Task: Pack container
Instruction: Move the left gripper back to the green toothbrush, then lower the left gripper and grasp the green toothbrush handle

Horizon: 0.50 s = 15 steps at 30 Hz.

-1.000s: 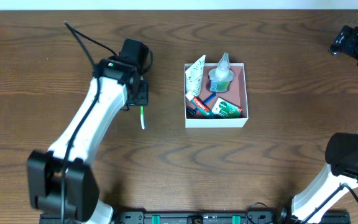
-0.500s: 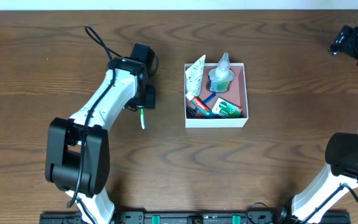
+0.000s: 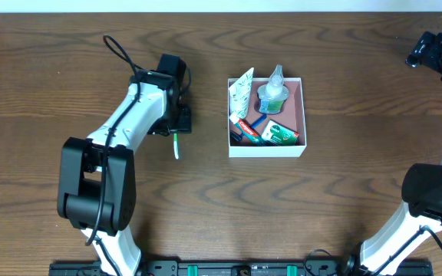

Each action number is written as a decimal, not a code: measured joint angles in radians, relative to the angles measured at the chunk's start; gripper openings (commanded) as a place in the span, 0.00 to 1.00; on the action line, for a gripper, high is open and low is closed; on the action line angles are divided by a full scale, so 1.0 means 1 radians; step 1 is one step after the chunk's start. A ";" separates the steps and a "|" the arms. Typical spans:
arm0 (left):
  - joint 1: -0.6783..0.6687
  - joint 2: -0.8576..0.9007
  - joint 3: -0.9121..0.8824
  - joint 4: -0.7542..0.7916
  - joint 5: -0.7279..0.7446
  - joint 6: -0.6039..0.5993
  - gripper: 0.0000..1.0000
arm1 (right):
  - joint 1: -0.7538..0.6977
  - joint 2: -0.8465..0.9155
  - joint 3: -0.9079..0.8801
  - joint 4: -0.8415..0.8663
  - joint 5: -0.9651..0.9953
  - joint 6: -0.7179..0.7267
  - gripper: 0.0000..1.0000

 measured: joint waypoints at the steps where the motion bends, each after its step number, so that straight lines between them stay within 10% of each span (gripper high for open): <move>1: 0.006 0.000 0.000 0.000 0.002 0.000 0.66 | 0.000 0.000 0.000 0.000 0.000 0.000 0.99; 15: 0.034 0.000 -0.037 0.056 0.048 0.023 0.65 | 0.000 0.000 0.000 0.000 0.000 0.000 0.99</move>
